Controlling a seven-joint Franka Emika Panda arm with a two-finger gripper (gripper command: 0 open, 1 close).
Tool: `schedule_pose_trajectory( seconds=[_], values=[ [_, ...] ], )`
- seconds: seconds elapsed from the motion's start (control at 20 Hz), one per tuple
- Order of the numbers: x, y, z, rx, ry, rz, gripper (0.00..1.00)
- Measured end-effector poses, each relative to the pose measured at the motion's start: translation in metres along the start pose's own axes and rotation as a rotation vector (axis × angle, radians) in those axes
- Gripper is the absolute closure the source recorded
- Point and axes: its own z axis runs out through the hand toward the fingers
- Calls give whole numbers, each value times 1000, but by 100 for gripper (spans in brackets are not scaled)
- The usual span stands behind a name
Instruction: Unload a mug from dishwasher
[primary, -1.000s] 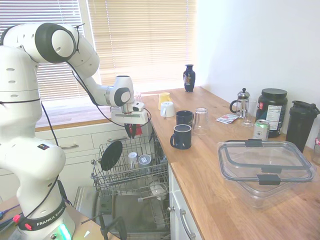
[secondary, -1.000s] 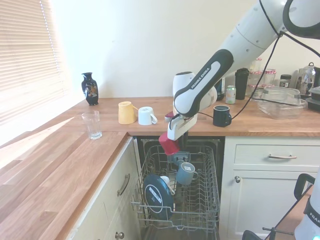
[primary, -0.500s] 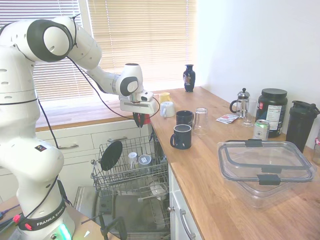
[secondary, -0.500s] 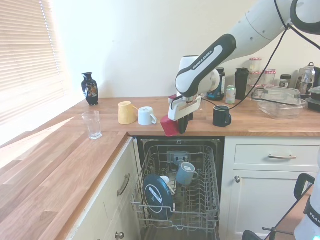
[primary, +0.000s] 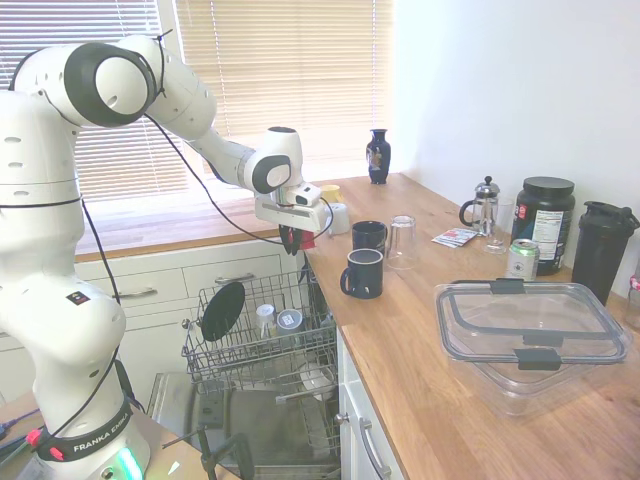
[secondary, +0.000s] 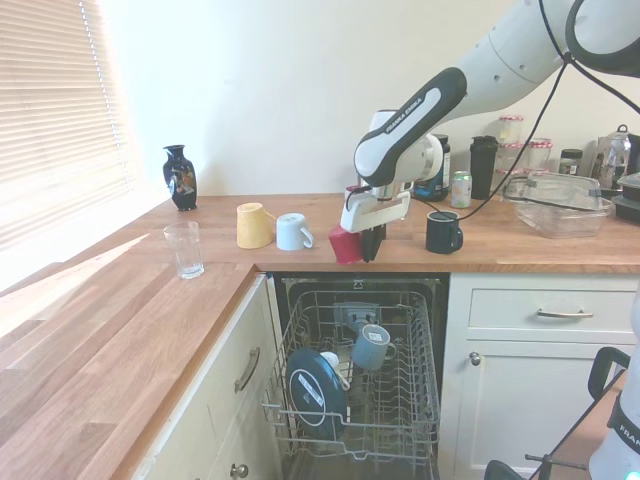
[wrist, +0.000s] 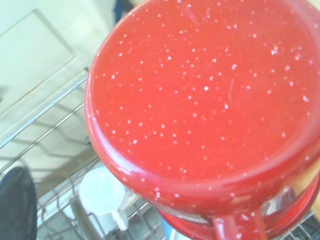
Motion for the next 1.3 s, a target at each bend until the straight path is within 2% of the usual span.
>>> schedule_pose_trajectory(
  seconds=[0.65,1.3],
  values=[
    [41,-3,20,12,-8,70,100],
    [68,-22,35,-2,-25,113,100]
  ],
)
